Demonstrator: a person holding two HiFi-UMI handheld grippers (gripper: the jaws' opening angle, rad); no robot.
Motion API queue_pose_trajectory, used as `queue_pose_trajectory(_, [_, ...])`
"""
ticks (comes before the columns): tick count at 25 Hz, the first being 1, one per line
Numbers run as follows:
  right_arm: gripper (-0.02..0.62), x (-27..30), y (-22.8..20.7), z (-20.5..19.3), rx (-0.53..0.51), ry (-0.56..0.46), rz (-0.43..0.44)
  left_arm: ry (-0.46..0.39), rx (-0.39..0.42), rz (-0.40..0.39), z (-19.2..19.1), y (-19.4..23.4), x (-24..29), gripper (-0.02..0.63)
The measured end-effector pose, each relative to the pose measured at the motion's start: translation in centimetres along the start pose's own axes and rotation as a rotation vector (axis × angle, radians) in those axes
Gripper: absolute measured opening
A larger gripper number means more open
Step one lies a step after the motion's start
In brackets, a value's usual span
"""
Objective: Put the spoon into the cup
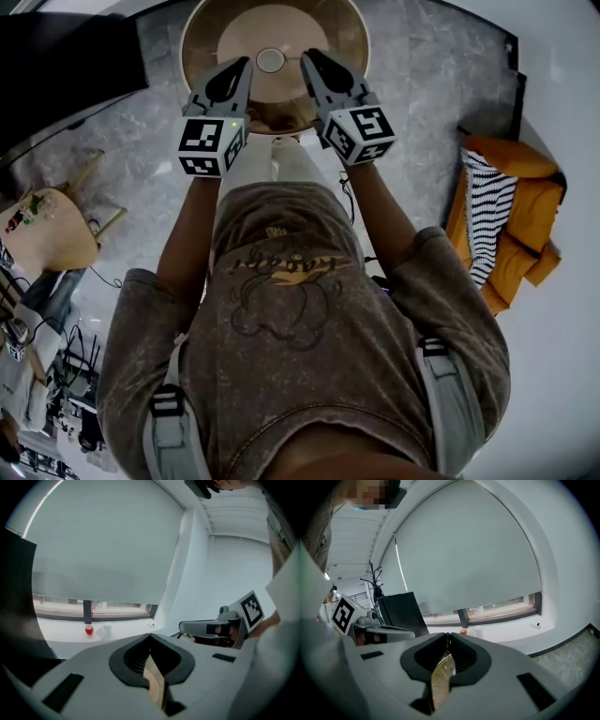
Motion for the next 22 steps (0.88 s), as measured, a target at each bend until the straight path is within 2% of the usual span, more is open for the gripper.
queue_pose_trajectory(15, [0.052,5.1,-2.2,-5.2,0.03,0.039,-0.007,0.016,-0.023,0.01,-4.6,3.6,4.7,0.018])
queue_pose_trajectory(22, [0.052,6.9,-2.0,-6.0,0.038,0.059,-0.005,0.034,-0.037,-0.001,-5.4,4.2,5.5,0.018])
Point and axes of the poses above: the fingertips, and each gripper's own axes: x forward along the fingers, y to its left, z out of its top, the point moved 7 cm from there along -x, backward along the fingers, and after that the axes turned 11 degrees about y, right-handed, at the moved point
